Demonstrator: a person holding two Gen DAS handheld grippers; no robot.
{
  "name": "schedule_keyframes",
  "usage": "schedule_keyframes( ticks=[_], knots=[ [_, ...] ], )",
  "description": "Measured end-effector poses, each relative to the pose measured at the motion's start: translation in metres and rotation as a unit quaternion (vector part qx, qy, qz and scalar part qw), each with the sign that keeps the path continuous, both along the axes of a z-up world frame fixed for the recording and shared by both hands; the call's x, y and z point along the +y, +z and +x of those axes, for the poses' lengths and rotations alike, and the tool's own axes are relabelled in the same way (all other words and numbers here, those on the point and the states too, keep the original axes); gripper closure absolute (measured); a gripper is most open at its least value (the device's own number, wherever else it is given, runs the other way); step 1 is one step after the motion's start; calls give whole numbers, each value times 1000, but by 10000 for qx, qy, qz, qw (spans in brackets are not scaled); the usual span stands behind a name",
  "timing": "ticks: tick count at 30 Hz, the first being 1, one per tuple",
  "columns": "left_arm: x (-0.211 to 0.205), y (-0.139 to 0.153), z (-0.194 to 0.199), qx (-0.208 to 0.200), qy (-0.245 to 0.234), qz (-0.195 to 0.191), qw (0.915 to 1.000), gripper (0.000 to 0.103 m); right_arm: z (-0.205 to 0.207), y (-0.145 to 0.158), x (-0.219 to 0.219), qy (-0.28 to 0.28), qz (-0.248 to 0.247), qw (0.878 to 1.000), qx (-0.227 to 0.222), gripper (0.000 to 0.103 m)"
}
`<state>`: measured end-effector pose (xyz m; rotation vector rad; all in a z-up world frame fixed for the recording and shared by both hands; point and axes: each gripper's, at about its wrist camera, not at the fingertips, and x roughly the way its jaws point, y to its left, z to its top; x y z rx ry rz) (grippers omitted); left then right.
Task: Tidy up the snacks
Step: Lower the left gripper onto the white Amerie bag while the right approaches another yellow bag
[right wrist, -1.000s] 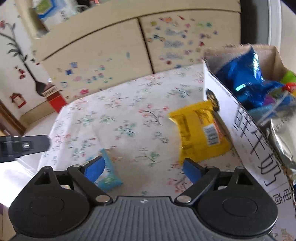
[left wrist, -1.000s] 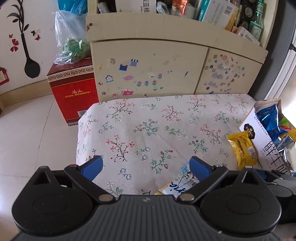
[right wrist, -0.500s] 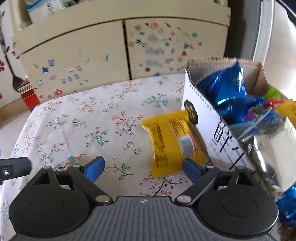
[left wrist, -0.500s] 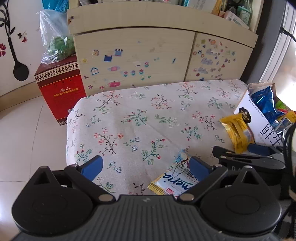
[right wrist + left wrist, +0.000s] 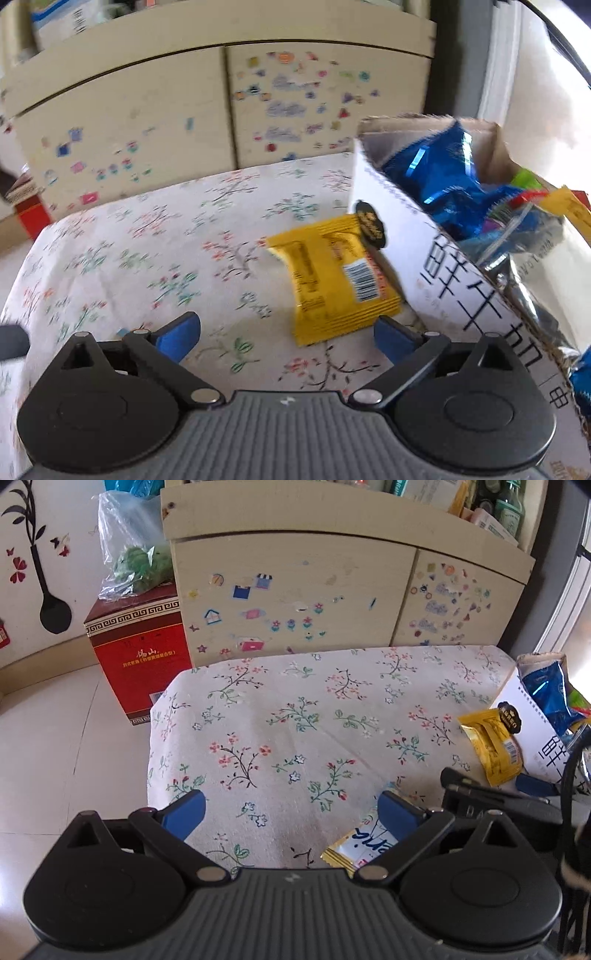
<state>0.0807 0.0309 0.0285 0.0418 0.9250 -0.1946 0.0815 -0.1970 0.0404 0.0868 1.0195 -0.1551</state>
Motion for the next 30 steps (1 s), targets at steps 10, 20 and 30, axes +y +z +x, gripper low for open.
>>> schedule_keyframes(
  ticks=[10, 20, 30],
  knots=[
    [-3, -6, 0, -81, -160, 164, 9997, 4, 12, 9, 4, 780, 801, 9934, -270, 0],
    [-30, -13, -13, -276, -1380, -5, 9900, 6, 12, 24, -30, 244, 1660, 9855, 241, 1],
    [-64, -43, -16, -319, -2082, 363, 9769, 24, 7, 24, -31, 541, 1377, 9888, 207, 5]
  ],
)
